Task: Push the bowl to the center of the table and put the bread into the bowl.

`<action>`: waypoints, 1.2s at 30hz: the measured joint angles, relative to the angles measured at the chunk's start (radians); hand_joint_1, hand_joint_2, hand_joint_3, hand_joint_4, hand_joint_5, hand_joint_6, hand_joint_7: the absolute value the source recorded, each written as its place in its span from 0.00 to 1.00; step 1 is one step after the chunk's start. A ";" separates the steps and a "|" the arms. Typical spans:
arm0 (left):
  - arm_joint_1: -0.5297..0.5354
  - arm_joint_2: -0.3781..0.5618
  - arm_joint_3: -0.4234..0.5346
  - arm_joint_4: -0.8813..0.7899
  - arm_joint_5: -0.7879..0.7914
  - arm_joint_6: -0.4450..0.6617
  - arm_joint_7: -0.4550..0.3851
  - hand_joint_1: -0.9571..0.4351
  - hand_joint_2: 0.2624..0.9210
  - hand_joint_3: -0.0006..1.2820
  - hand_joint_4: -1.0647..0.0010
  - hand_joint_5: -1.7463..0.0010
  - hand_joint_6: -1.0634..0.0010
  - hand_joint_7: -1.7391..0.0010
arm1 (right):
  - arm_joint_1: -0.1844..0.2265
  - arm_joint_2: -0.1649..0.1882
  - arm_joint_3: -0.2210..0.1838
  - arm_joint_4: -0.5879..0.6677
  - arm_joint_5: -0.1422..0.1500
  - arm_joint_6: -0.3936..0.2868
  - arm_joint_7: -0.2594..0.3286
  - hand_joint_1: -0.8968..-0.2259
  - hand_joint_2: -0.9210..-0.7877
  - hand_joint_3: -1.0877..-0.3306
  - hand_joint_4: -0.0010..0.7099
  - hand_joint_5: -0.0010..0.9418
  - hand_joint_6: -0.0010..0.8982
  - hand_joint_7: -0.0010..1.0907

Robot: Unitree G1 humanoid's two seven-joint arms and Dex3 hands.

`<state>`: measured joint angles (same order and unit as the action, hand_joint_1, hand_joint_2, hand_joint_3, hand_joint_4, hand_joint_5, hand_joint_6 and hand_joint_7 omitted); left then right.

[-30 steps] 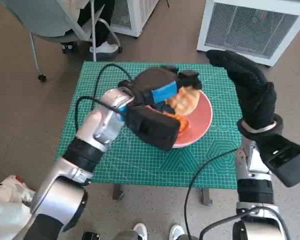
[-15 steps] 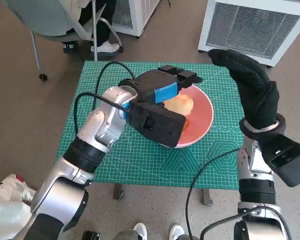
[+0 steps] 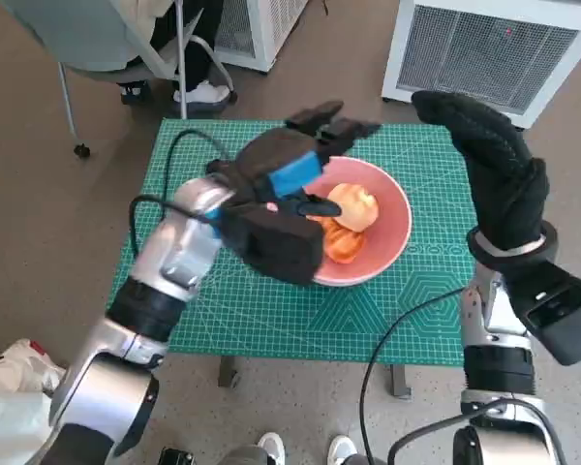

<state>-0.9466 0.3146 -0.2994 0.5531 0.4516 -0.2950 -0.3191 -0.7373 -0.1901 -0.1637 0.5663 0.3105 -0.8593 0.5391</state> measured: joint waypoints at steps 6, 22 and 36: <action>0.052 -0.013 0.123 -0.018 -0.181 -0.067 0.019 0.16 1.00 0.43 0.91 0.98 0.95 0.75 | -0.018 0.001 -0.002 -0.006 -0.004 0.000 -0.027 0.41 0.00 0.44 0.42 0.06 0.00 0.65; 0.264 -0.144 0.321 -0.250 -0.324 -0.263 0.295 0.21 1.00 0.49 0.82 0.98 0.88 0.79 | -0.079 0.032 0.028 -0.090 -0.113 0.083 -0.183 0.41 0.00 0.42 0.42 0.05 0.00 0.66; 0.298 -0.103 0.376 -0.223 -0.437 -0.341 0.244 0.21 1.00 0.44 0.87 1.00 0.81 0.95 | -0.082 0.053 0.058 -0.133 -0.128 0.144 -0.216 0.34 0.00 0.47 0.43 0.05 0.00 0.69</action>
<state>-0.6484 0.2117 0.0765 0.3297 0.0146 -0.6355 -0.0755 -0.8198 -0.1373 -0.1053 0.4330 0.1822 -0.7152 0.3227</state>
